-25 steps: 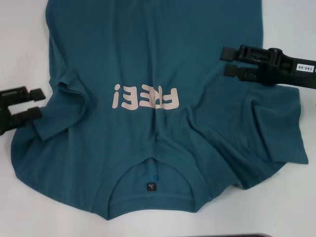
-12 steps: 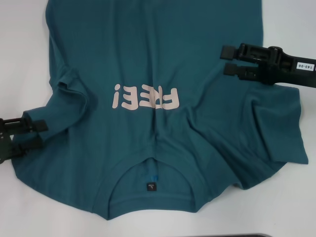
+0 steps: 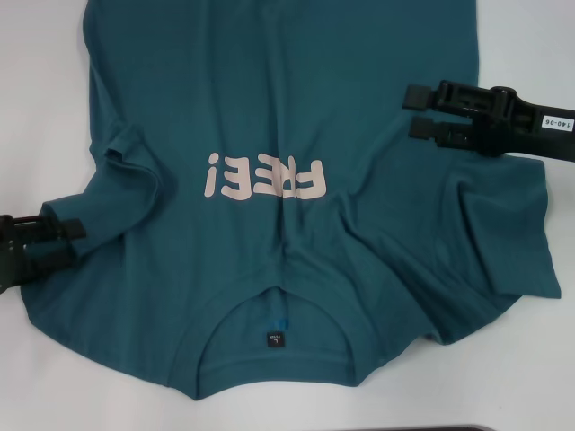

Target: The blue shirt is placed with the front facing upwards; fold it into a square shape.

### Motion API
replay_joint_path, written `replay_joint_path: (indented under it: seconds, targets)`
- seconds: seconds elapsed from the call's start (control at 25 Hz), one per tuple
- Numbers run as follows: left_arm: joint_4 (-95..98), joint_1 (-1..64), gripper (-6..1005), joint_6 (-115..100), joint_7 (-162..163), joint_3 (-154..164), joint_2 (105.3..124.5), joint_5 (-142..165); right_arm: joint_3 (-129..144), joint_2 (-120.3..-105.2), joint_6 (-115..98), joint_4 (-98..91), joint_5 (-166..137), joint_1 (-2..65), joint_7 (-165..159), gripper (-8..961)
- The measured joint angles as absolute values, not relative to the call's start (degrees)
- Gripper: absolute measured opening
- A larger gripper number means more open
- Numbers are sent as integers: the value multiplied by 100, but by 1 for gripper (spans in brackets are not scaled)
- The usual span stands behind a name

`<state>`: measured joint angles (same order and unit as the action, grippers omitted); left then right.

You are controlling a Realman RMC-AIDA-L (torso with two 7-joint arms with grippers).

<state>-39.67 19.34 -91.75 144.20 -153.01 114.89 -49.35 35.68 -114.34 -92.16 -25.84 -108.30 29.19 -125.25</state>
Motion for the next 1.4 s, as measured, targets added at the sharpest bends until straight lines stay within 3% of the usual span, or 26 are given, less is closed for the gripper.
replay_joint_path:
  seconds: [0.92, 1.28, 1.4]
  targets:
    - [-3987, 2254, 556, -8898, 14458, -15267, 11672, -4759, 3560, -11427, -9211, -2584, -10810, 2874, -12524, 868]
    - [-3991, 2276, 162, -8933, 14521, -15278, 11664, -4746, 3551, -11425, -9211, -2584, -10810, 2880, -12524, 868]
    - [-3991, 2272, 83, -9004, 14521, -15313, 11655, -4763, 3526, -11426, -9212, -2584, -10810, 2881, -12524, 868]
